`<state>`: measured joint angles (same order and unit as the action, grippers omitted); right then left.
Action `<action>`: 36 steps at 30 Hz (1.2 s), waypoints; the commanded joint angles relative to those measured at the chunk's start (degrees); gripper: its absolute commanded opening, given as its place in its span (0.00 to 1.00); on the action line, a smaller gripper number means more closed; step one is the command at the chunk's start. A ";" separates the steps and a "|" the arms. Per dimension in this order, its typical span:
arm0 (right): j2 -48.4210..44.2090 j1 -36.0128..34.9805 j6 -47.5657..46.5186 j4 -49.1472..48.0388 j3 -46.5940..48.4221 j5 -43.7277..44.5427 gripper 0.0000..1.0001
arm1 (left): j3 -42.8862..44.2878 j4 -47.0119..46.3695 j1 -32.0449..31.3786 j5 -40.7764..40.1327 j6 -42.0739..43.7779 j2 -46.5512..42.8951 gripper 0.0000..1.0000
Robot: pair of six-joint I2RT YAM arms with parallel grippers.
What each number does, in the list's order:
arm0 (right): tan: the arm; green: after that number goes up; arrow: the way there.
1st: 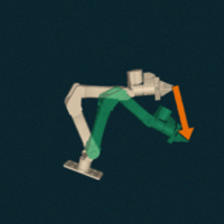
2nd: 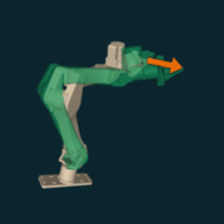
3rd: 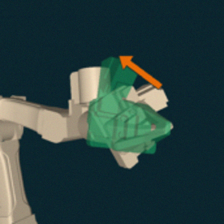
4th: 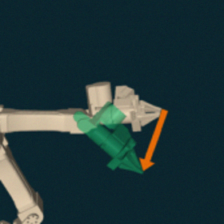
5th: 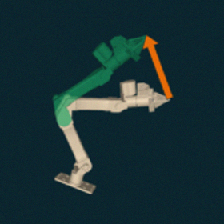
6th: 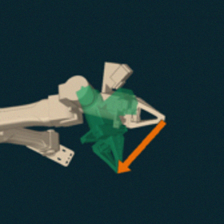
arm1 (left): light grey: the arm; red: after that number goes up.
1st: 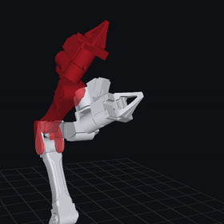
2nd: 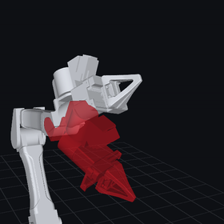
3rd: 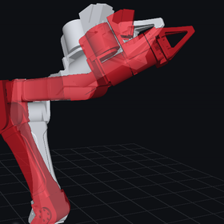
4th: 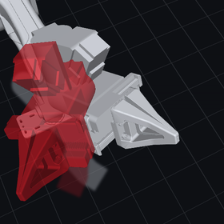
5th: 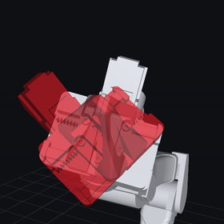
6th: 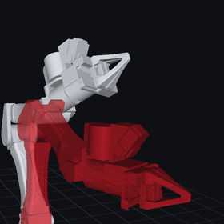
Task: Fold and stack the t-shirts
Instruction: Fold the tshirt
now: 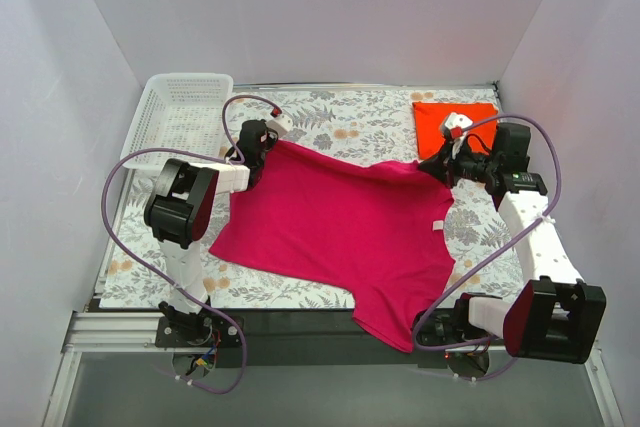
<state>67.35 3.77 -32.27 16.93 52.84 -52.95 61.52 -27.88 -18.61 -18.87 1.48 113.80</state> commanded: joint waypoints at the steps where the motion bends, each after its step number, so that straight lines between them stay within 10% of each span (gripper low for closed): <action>1: -1.96 0.01 -2.44 2.49 1.56 -3.56 0.01 | 1.68 -1.39 -0.20 -0.99 0.63 -1.04 0.00; 36: -6.97 -1.05 -8.42 10.05 -4.68 -4.53 0.01 | -9.75 -11.14 -0.90 -3.88 2.57 -5.69 0.00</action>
<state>62.00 2.87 -39.46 26.11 48.82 -56.75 52.51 -35.51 -19.03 -20.93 3.27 112.27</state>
